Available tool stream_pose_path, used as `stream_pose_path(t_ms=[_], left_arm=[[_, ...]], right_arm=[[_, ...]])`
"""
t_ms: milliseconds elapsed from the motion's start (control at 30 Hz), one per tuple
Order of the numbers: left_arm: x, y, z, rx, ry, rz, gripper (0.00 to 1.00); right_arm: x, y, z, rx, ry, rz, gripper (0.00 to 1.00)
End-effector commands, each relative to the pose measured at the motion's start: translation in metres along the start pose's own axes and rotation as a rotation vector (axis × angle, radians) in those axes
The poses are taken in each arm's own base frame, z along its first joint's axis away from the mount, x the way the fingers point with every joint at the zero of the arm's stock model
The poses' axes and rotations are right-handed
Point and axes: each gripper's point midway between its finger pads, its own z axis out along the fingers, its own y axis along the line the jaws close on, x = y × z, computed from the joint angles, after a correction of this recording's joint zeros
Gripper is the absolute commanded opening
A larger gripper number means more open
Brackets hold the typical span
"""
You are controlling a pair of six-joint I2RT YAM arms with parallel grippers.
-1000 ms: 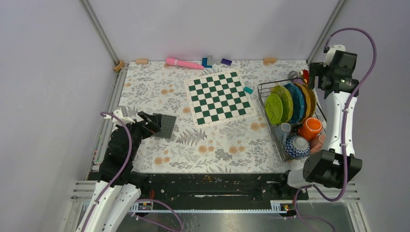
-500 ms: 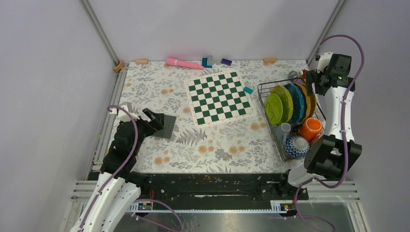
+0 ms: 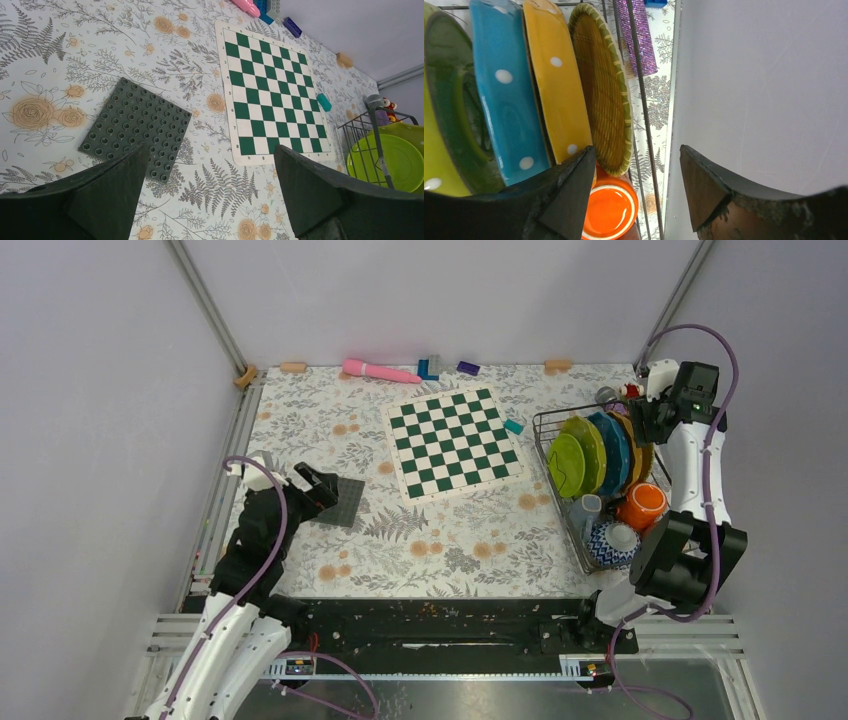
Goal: Unload the mixed dishes from the dish rack
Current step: Pick up the plate from the dish rack.
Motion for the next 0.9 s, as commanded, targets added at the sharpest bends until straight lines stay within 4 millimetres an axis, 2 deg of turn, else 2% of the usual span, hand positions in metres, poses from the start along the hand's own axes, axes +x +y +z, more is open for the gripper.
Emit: stream_pose_path(t_ms=[0, 167, 467, 867], left_arm=[[-0.014, -0.003, 0.001, -0.003, -0.046, -0.006, 0.99], [-0.014, -0.003, 0.002, -0.010, -0.042, -0.006, 0.99], [-0.011, -0.001, 0.006, -0.022, -0.029, -0.004, 0.99], [-0.009, -0.001, 0.008, -0.028, -0.017, -0.001, 0.99]], right_arm=[[-0.011, -0.004, 0.008, -0.012, -0.034, -0.018, 0.69], [-0.005, -0.006, 0.019, -0.003, -0.006, -0.021, 0.64], [0.000, 0.000, 0.042, -0.041, 0.017, -0.024, 0.53], [0.019, 0.004, 0.065, -0.036, 0.059, -0.063, 0.39]])
